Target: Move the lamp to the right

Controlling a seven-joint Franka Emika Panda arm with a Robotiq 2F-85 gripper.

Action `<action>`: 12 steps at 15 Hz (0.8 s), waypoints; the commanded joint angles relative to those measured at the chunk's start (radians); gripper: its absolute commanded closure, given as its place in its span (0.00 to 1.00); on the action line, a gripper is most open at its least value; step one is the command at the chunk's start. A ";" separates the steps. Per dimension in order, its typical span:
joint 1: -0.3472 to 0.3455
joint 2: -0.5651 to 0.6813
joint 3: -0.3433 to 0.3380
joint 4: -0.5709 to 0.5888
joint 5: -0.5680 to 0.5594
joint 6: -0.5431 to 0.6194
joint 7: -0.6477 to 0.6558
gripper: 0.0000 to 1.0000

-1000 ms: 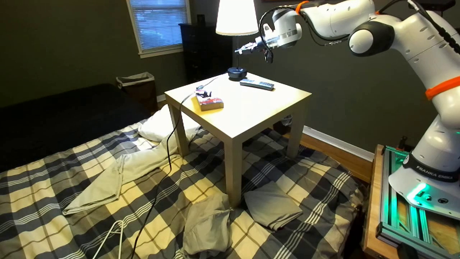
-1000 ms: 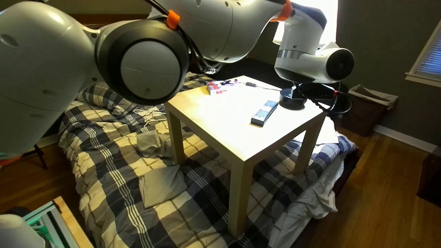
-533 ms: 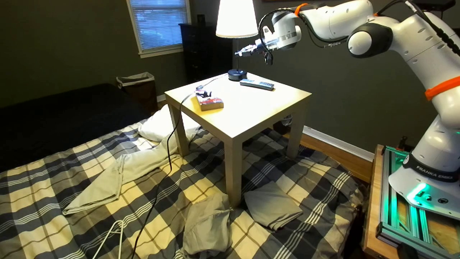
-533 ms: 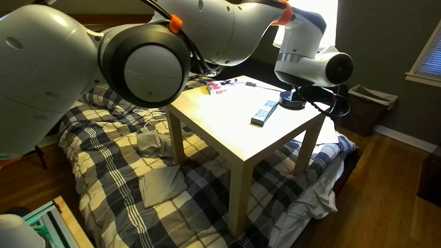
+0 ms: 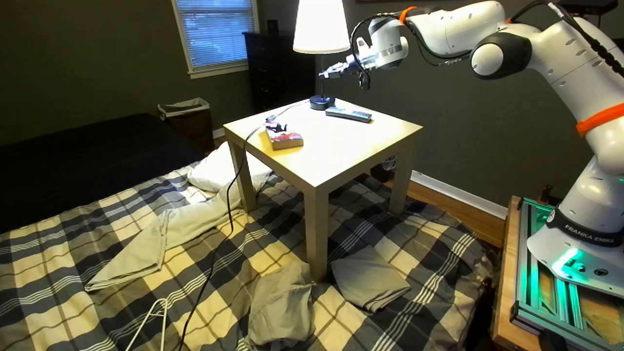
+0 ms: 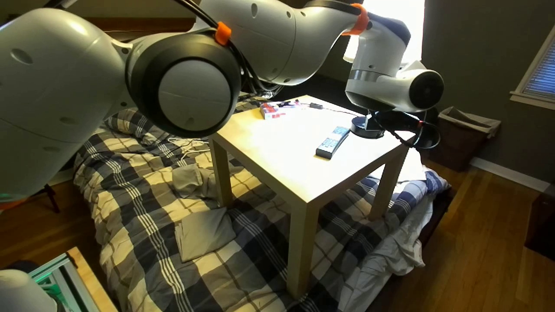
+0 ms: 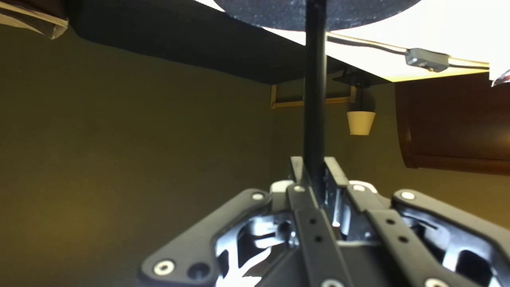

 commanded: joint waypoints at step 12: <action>-0.017 -0.001 0.022 0.008 0.021 -0.028 -0.046 0.24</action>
